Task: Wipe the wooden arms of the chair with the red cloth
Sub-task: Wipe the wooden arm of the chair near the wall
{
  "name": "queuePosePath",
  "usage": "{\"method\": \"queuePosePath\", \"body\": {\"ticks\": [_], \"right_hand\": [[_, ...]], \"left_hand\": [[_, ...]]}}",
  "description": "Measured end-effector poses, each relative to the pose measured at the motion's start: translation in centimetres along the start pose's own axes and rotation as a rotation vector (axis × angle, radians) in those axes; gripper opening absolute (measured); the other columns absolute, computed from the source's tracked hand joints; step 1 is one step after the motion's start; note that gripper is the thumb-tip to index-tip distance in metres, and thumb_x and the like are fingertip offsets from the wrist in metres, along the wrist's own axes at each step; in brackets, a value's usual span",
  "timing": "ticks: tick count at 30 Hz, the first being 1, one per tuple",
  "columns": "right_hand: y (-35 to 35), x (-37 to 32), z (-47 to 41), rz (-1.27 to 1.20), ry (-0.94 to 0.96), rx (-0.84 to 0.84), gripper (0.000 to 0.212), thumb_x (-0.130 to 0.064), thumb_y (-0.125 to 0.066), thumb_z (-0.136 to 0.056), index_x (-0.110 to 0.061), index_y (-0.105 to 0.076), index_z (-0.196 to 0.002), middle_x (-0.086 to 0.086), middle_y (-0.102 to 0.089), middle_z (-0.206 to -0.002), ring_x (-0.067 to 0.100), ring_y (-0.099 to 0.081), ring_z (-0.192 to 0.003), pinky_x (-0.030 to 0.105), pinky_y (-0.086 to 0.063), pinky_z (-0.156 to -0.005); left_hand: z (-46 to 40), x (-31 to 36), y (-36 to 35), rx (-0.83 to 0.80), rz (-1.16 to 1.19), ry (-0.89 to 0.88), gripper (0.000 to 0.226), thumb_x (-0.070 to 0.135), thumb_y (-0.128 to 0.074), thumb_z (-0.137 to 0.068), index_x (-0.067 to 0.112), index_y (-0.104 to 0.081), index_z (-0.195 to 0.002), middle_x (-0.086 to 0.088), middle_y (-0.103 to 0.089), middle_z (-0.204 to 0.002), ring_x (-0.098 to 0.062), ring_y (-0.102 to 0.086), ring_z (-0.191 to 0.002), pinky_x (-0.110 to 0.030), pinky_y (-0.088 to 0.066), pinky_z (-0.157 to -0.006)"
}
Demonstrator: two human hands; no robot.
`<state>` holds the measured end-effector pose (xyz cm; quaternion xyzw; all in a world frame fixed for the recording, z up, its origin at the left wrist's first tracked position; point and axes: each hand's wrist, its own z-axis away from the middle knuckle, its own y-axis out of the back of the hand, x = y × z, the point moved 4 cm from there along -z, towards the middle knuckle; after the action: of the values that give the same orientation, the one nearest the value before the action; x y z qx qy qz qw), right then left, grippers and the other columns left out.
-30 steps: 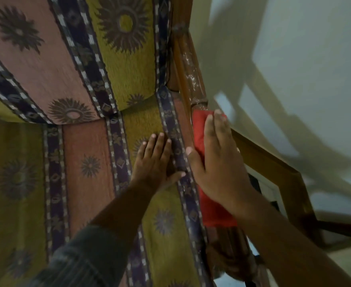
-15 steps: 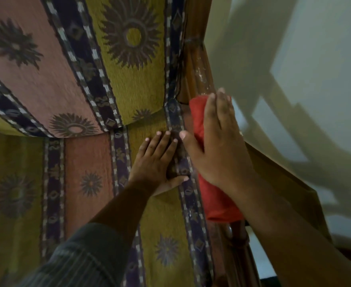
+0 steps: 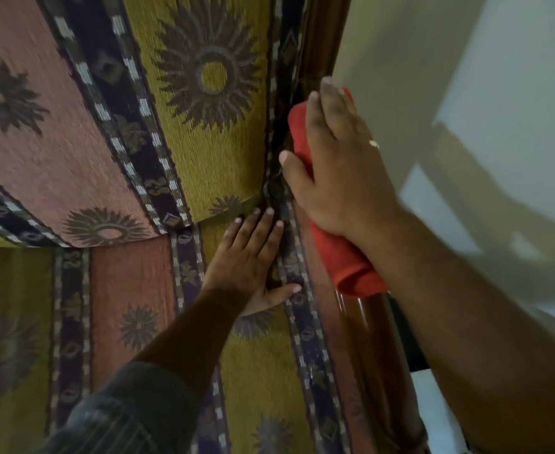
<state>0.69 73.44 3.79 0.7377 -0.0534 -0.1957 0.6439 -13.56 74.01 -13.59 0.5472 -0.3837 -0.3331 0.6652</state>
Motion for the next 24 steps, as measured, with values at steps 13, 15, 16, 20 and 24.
{"method": "queuePosePath", "body": {"ticks": [13, 15, 16, 20, 24], "right_hand": [[-0.1, -0.5, -0.3, 0.134, 0.064, -0.041, 0.091, -0.065, -0.032, -0.089, -0.005, -0.012, -0.154, 0.017, -0.013, -0.164, 0.031, -0.006, -0.153, 0.048, -0.01, -0.124], [-0.1, -0.1, -1.4, 0.039, -0.019, -0.034, 0.09, -0.064, -0.036, -0.09, -0.007, -0.011, -0.155, 0.015, -0.013, -0.164, 0.03, -0.007, -0.152, 0.047, -0.013, -0.123], [-0.1, 0.1, -1.7, -0.003, -0.056, -0.019, 0.089, -0.062, -0.037, -0.091, -0.007, -0.01, -0.155, 0.015, -0.012, -0.165, 0.03, -0.008, -0.152, 0.046, -0.013, -0.121], [-0.4, -0.1, -0.8, -0.053, -0.165, 0.031, 0.084, -0.059, -0.033, -0.095, -0.007, -0.005, -0.155, 0.016, -0.008, -0.165, 0.03, -0.008, -0.152, 0.041, -0.011, -0.118], [-0.6, -0.6, 1.9, 0.052, -0.137, 0.019, 0.082, -0.057, -0.029, -0.097, -0.005, -0.003, -0.155, 0.018, -0.003, -0.165, 0.031, -0.002, -0.153, 0.042, -0.008, -0.119]], "left_hand": [[0.1, 0.0, 0.1, 0.01, 0.049, -0.016, 0.106, 0.085, -0.022, -0.083, 0.008, -0.019, -0.156, -0.017, -0.017, -0.165, -0.033, -0.012, -0.153, -0.054, -0.015, -0.122], [0.1, 0.1, 0.2, 0.01, 0.049, -0.015, 0.106, 0.085, -0.023, -0.083, 0.008, -0.018, -0.156, -0.017, -0.015, -0.165, -0.033, -0.012, -0.153, -0.054, -0.014, -0.122], [0.1, 0.1, 0.3, 0.01, 0.044, -0.015, 0.106, 0.085, -0.023, -0.083, 0.008, -0.018, -0.156, -0.017, -0.014, -0.165, -0.033, -0.012, -0.153, -0.053, -0.014, -0.122], [0.2, 0.0, 0.3, 0.005, 0.057, -0.017, 0.106, 0.085, -0.024, -0.083, 0.009, -0.019, -0.156, -0.016, -0.015, -0.165, -0.032, -0.013, -0.153, -0.053, -0.015, -0.122], [0.1, -0.2, 0.1, -0.002, 0.078, -0.022, 0.107, 0.086, -0.021, -0.082, 0.01, -0.019, -0.156, -0.015, -0.016, -0.165, -0.032, -0.012, -0.153, -0.054, -0.016, -0.122]]}}
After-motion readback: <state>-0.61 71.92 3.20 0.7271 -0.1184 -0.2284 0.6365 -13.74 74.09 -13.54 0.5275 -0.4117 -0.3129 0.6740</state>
